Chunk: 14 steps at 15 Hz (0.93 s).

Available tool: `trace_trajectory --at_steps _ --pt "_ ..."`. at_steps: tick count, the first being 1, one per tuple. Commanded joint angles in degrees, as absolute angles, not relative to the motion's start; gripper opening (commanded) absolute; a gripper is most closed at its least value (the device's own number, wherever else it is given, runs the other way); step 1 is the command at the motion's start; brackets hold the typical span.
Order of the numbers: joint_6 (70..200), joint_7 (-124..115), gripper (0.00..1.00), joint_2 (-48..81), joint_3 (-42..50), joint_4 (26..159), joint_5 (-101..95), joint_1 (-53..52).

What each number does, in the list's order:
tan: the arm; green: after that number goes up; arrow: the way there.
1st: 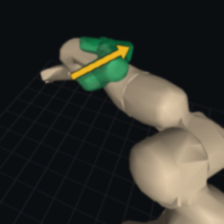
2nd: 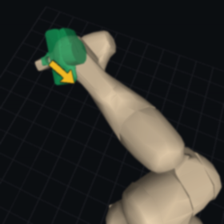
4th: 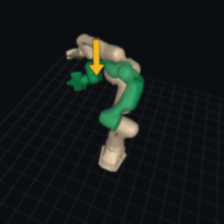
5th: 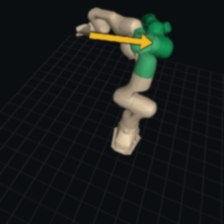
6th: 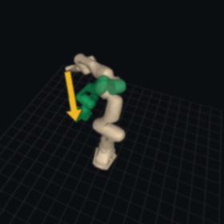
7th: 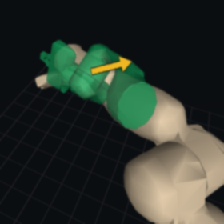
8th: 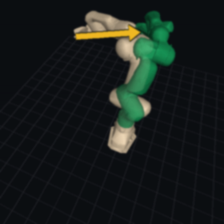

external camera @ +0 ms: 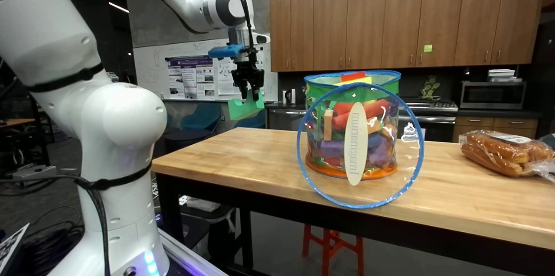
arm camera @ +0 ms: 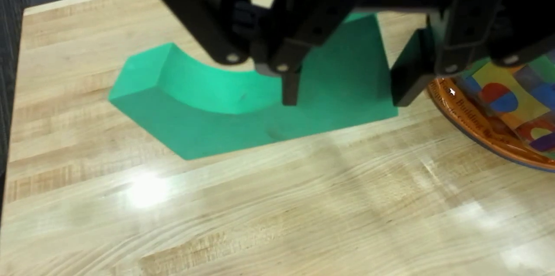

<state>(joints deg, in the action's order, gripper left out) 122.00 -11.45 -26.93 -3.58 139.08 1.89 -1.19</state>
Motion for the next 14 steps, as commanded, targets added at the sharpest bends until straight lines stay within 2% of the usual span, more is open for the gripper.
trace_trajectory --at_steps 1,3,4,14 --pt "122.65 -9.88 0.88 -27.18 -2.26 138.01 2.28 -0.34" --pt "122.71 -9.90 0.98 -27.40 -1.44 137.11 1.84 0.57" --pt "122.73 -9.92 1.00 -27.52 -1.03 136.56 1.50 1.13" --pt "124.10 -13.77 1.00 -25.80 2.64 126.88 -2.86 9.45"
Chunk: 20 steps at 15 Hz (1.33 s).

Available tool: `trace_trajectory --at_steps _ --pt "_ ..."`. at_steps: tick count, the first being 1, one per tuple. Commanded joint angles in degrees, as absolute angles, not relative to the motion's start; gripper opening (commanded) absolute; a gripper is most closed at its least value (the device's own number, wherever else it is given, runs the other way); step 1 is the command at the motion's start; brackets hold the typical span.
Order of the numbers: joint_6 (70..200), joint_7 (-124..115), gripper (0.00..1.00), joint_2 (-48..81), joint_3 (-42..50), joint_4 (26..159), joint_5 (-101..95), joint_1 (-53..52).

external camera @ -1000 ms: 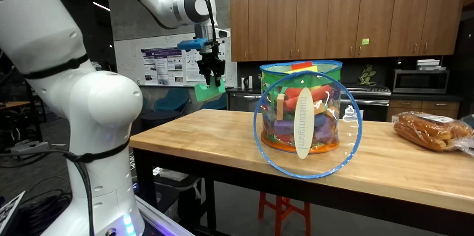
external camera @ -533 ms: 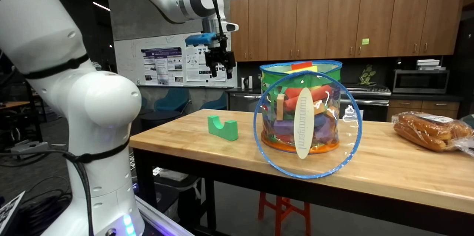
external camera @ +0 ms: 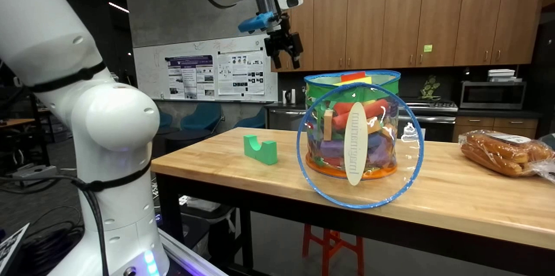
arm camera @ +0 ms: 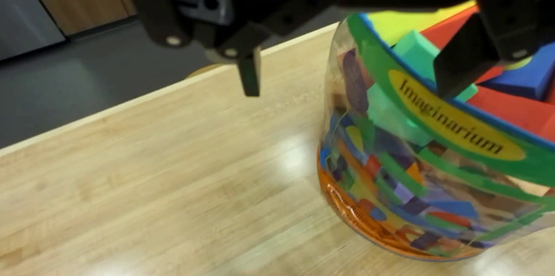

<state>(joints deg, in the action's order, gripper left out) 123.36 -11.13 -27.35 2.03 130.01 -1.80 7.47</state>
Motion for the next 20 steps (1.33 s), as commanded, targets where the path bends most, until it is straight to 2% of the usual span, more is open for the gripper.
trace_trajectory --at_steps 1,11,20 --pt "124.48 -15.16 1.00 -25.15 2.87 125.81 -2.88 10.32" --pt "127.95 -37.70 1.00 -15.19 1.62 118.77 -8.20 16.04" --pt "126.89 -50.02 1.00 -6.50 3.20 110.95 -12.81 13.84"
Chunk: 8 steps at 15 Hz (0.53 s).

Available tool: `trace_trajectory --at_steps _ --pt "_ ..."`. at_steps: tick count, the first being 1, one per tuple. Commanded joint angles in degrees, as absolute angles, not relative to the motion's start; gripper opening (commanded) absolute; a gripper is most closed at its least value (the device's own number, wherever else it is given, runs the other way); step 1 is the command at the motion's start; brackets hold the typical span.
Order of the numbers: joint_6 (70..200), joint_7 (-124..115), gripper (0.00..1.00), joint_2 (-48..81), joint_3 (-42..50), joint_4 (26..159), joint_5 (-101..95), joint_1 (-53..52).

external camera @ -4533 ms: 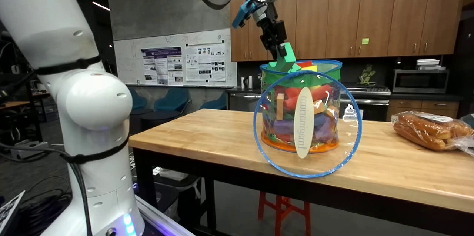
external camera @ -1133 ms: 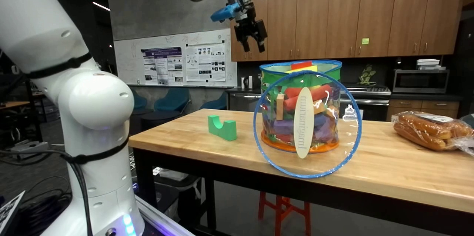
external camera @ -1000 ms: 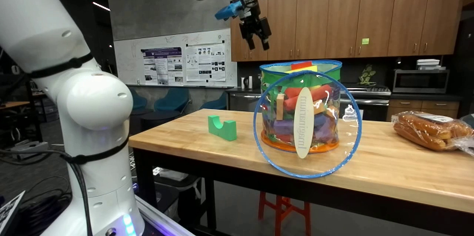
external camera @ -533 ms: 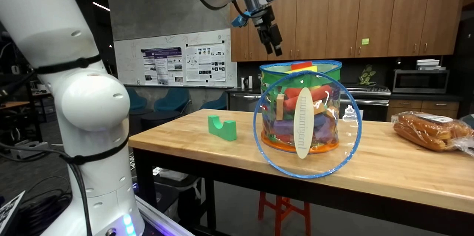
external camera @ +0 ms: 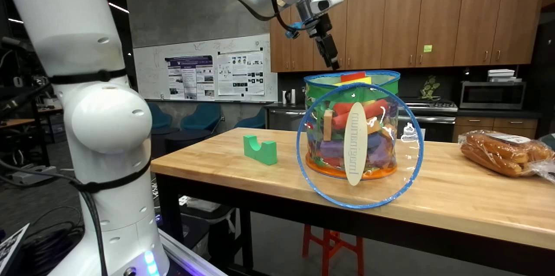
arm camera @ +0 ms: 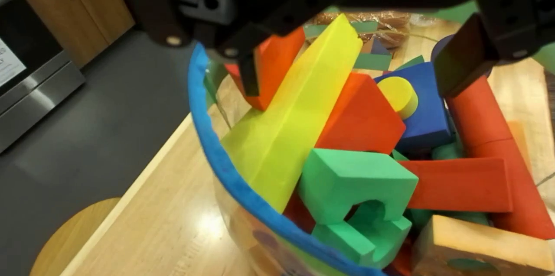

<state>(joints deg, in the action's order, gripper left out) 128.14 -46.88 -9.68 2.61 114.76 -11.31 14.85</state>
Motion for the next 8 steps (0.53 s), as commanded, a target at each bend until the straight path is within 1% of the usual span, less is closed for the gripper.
trace_trajectory --at_steps 1,8 --pt "126.93 -50.44 1.00 -5.76 3.39 110.30 -12.78 13.61" --pt "125.73 -53.05 1.00 -1.09 4.64 104.89 -14.01 11.98"
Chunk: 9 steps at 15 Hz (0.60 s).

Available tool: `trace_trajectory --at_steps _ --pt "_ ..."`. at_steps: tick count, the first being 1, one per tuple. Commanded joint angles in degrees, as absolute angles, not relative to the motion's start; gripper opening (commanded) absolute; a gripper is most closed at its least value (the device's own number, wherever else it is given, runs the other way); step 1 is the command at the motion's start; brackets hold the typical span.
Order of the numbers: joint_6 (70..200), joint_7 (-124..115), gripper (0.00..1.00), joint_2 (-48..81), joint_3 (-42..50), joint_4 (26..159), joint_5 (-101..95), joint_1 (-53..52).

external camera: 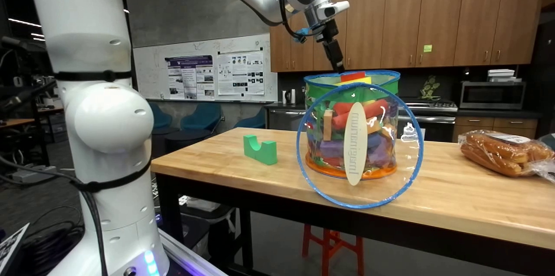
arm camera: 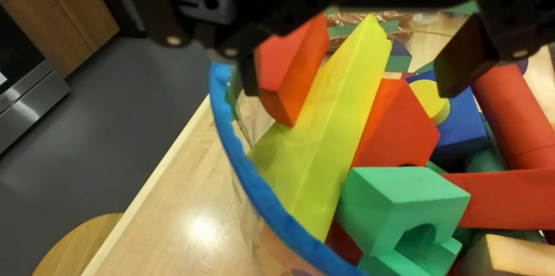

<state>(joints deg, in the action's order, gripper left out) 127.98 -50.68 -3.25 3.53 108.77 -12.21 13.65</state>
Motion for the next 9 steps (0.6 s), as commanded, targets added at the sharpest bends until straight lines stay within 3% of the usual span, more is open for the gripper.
trace_trajectory --at_steps 1,9 --pt "125.39 -53.42 1.00 -0.47 4.82 104.08 -14.24 11.73" --pt "122.06 -54.88 1.00 3.12 6.85 100.46 -15.64 10.22"
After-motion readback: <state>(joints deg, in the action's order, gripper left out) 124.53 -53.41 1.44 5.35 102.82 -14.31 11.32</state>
